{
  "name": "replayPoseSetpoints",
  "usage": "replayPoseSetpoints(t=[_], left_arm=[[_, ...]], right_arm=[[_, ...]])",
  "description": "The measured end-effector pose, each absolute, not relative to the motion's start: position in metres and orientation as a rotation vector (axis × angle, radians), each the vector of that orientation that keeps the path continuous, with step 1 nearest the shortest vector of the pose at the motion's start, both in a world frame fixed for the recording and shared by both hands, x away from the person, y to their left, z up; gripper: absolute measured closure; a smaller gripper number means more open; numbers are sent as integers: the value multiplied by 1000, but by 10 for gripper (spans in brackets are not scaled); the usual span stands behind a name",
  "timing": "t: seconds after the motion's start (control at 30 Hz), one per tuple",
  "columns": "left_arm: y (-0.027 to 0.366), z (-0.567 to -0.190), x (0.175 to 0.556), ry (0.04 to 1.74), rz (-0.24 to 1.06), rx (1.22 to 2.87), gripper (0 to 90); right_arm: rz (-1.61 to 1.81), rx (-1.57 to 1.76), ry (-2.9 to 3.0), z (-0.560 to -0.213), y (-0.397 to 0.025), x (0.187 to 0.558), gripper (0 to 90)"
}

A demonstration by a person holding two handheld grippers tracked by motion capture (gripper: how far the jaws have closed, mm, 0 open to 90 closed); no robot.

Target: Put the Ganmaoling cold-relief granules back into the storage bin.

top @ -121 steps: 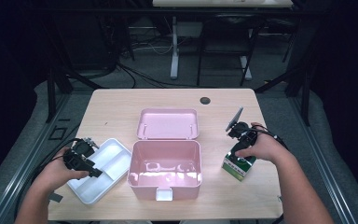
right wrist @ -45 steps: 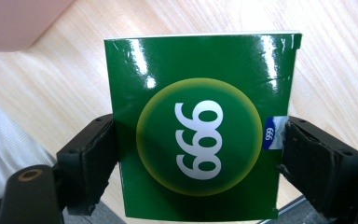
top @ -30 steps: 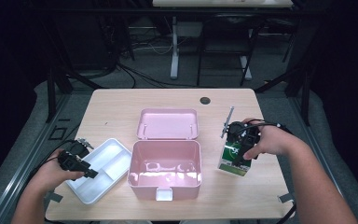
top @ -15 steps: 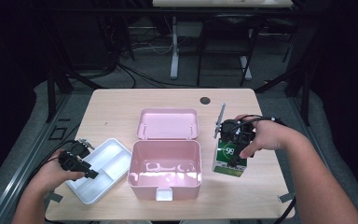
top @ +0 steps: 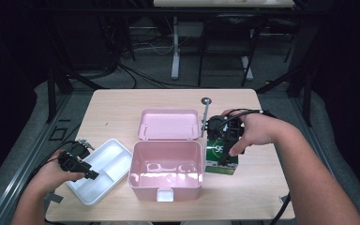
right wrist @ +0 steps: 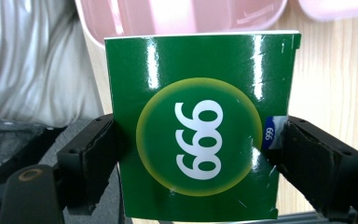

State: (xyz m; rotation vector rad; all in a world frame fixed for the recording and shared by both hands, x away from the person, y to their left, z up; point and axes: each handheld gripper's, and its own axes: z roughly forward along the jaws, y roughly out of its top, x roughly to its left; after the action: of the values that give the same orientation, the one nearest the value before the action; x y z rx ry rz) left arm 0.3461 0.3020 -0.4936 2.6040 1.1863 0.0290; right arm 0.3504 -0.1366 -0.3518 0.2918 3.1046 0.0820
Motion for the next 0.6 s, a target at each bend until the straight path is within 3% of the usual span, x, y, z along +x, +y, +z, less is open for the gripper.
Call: replayPoseSetpoints(t=[0.6], left_arm=[[307, -490, 345, 1190, 36, 2589, 476]], right_arm=[[110, 199, 3140, -353, -67, 350, 161]])
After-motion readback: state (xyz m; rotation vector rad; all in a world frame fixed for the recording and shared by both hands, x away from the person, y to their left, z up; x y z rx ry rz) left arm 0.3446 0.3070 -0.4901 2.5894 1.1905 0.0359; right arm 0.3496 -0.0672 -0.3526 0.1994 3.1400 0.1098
